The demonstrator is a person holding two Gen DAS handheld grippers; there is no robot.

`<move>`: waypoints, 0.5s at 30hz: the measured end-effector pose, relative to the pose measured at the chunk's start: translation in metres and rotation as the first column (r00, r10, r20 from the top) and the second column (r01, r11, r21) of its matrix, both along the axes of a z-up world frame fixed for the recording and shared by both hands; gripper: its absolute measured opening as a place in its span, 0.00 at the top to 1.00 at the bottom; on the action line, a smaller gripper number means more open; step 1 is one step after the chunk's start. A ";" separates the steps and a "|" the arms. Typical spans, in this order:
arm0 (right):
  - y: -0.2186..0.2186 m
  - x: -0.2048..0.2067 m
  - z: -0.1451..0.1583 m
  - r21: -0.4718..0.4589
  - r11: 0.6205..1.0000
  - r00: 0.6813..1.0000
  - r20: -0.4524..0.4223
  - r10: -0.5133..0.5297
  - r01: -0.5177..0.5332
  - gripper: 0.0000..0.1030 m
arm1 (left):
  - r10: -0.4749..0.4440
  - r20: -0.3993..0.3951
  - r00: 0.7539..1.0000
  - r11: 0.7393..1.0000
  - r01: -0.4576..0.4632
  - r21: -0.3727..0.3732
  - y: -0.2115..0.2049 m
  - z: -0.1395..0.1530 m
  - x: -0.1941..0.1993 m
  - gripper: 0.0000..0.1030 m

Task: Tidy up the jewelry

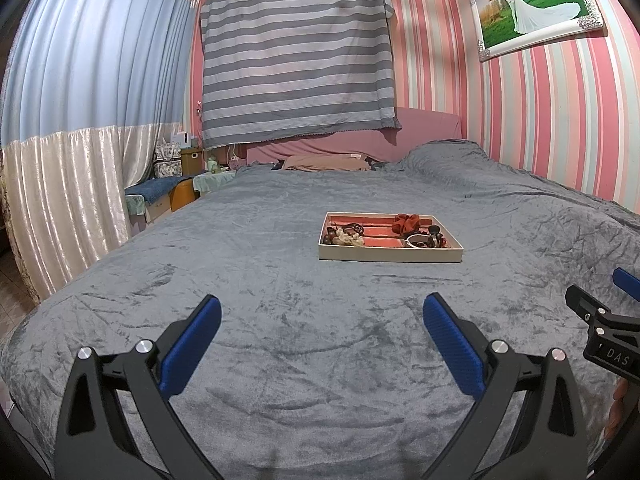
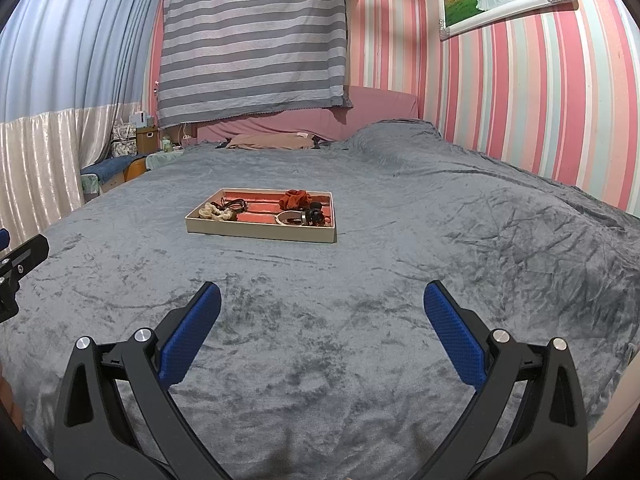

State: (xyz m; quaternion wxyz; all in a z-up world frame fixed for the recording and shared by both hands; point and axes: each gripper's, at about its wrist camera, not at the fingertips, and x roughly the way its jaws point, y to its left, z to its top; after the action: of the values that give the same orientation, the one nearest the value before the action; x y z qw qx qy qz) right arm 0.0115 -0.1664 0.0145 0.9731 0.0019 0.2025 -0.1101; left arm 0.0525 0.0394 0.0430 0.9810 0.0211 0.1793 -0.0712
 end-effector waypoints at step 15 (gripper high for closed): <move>-0.002 0.000 0.000 -0.001 1.000 1.000 0.001 -0.002 0.002 0.04 | -0.002 -0.004 1.000 1.000 0.002 -0.001 0.000 0.000 0.001 0.04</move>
State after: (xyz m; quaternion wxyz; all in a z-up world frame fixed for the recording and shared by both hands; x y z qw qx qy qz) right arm 0.0119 -0.1687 0.0143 0.9731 0.0019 0.2020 -0.1111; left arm 0.0531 0.0393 0.0431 0.9806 0.0204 0.1811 -0.0724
